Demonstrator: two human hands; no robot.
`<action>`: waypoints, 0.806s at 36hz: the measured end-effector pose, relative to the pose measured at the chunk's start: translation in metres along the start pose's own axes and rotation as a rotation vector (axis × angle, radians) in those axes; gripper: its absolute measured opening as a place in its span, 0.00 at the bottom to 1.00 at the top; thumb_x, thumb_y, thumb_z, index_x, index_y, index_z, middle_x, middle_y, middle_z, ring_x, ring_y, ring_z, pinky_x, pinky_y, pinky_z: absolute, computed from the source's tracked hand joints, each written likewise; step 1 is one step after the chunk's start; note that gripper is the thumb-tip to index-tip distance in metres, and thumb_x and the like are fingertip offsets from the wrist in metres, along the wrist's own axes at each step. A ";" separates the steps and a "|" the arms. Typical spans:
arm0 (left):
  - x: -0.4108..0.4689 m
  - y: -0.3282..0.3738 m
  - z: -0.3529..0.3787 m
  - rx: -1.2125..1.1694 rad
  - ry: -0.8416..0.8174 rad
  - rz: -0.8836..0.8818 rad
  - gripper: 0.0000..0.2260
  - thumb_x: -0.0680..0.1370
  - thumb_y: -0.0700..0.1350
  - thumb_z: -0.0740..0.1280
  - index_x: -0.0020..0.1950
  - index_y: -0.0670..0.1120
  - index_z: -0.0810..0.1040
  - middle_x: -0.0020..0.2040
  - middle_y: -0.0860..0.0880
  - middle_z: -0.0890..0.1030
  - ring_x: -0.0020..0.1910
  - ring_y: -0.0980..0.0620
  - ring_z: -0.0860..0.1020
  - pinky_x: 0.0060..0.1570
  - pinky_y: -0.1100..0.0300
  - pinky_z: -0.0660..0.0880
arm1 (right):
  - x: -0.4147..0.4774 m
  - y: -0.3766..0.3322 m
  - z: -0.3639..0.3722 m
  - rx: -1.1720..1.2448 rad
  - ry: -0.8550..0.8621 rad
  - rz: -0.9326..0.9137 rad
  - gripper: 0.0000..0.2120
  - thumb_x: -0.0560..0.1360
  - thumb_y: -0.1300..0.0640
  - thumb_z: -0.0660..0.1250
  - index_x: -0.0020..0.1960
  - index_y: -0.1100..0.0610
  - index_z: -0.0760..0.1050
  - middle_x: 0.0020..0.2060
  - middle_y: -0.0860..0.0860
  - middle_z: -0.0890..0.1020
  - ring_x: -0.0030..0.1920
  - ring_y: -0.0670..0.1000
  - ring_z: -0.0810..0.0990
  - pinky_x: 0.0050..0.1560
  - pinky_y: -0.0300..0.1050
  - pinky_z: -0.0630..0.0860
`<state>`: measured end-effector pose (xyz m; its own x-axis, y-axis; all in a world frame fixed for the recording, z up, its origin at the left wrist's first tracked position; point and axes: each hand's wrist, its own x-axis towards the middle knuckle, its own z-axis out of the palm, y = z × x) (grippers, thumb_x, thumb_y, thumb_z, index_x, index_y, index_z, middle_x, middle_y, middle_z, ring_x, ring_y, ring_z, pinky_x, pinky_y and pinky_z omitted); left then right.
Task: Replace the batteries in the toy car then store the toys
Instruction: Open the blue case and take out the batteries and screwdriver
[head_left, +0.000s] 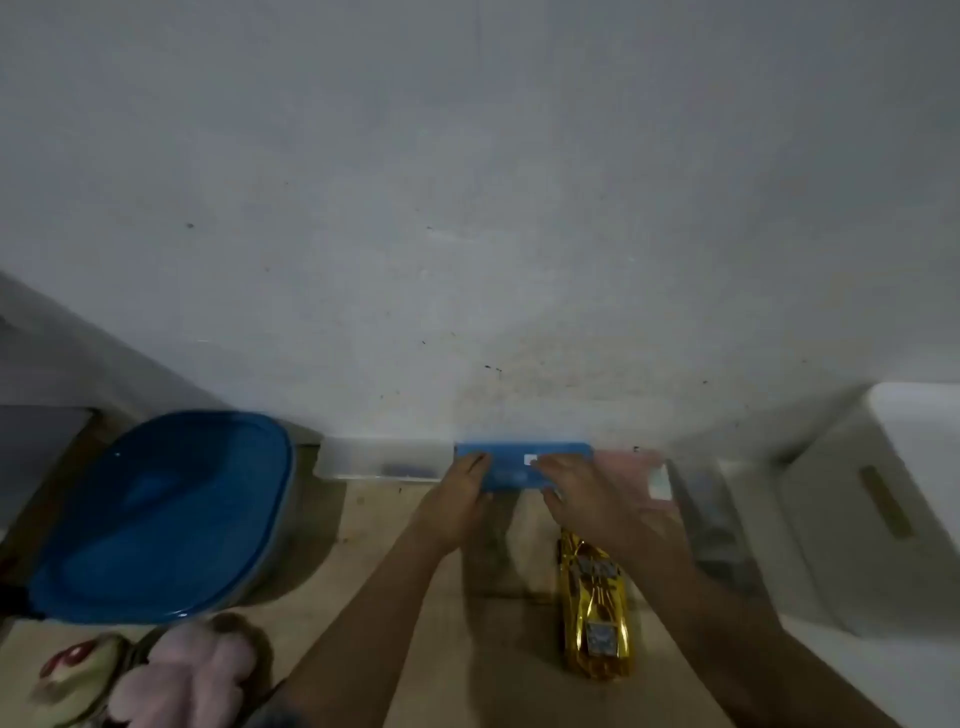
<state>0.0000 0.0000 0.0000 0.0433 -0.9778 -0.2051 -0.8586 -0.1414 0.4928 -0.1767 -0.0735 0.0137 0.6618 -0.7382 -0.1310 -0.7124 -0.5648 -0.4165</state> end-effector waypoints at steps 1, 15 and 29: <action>0.004 -0.002 0.001 0.027 -0.007 0.001 0.24 0.81 0.42 0.58 0.75 0.41 0.54 0.76 0.45 0.56 0.75 0.49 0.55 0.71 0.62 0.50 | 0.005 0.004 0.004 -0.042 -0.022 -0.011 0.21 0.77 0.60 0.59 0.70 0.56 0.66 0.69 0.53 0.70 0.69 0.52 0.66 0.70 0.44 0.62; 0.031 -0.014 0.010 0.132 0.064 0.036 0.26 0.78 0.40 0.62 0.74 0.40 0.58 0.76 0.44 0.58 0.74 0.47 0.57 0.71 0.59 0.56 | 0.038 0.018 0.016 -0.531 0.135 -0.314 0.20 0.56 0.51 0.80 0.44 0.56 0.82 0.39 0.51 0.84 0.41 0.50 0.83 0.28 0.40 0.79; 0.032 -0.016 0.013 0.088 0.152 0.001 0.25 0.76 0.38 0.65 0.72 0.38 0.63 0.72 0.41 0.64 0.72 0.44 0.61 0.69 0.53 0.66 | 0.049 0.021 0.017 -0.716 0.102 -0.414 0.20 0.59 0.50 0.78 0.45 0.60 0.82 0.41 0.55 0.85 0.38 0.52 0.83 0.24 0.41 0.78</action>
<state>0.0091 -0.0266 -0.0252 0.1138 -0.9910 -0.0708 -0.8996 -0.1330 0.4159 -0.1558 -0.1154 -0.0165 0.9032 -0.4293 0.0038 -0.4149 -0.8706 0.2644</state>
